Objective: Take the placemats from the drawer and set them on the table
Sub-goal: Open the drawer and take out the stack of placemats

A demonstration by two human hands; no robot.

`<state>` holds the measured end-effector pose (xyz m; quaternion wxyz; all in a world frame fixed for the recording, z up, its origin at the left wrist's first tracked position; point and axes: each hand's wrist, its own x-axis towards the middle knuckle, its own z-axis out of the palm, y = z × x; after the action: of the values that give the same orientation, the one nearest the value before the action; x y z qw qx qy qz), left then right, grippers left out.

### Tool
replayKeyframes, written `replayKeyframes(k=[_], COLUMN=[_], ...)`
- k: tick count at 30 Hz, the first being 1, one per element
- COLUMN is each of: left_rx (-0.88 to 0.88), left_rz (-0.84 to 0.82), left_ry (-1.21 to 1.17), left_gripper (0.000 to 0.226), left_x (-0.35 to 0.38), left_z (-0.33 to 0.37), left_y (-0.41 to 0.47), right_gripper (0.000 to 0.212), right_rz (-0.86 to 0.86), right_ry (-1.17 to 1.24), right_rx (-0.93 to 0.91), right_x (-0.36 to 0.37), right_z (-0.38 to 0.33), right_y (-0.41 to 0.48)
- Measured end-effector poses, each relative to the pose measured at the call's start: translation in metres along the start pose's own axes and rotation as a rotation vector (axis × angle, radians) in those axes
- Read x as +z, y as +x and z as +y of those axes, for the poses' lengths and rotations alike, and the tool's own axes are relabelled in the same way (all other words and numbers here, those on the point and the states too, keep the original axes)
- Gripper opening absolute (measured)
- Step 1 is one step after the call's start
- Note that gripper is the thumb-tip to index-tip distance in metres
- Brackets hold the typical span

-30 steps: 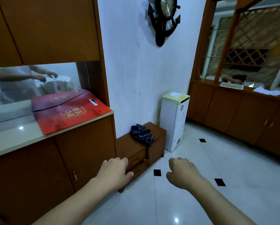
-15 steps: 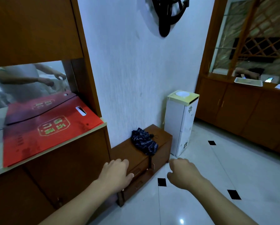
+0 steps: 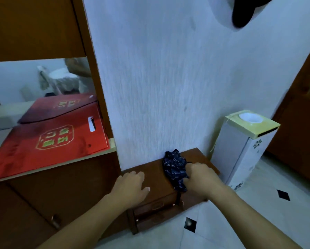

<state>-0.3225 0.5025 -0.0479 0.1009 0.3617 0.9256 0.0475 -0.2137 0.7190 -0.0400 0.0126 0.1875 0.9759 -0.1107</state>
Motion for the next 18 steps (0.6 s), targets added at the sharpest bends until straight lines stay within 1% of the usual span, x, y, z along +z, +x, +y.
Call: replayKeyframes(k=[5, 8, 12, 18], left_rx=[-0.029, -0.008, 0.019, -0.015], left_rz=[-0.016, -0.034, -0.062, -0.230], left_ry=[-0.020, -0.032, 0.035, 0.021], left_gripper=[0.033, 0.033, 0.030, 0.028], left_x=[0.016, 0.032, 0.068, 0.153], left_z=[-0.001, 0.001, 0.006, 0.016], left_y=[0.060, 0.103, 0.159, 0.216], right_gripper=[0.018, 0.019, 0.023, 0.017], right_rz=[-0.031, -0.036, -0.082, -0.222], right_ry=[-0.007, 0.004, 0.074, 0.196], right_rx=[-0.062, -0.072, -0.114, -0.120], right_x=[0.011, 0.027, 0.058, 0.133], right_z=[0.020, 0.038, 0.073, 0.127], right_y=[0.063, 0.097, 0.136, 0.180])
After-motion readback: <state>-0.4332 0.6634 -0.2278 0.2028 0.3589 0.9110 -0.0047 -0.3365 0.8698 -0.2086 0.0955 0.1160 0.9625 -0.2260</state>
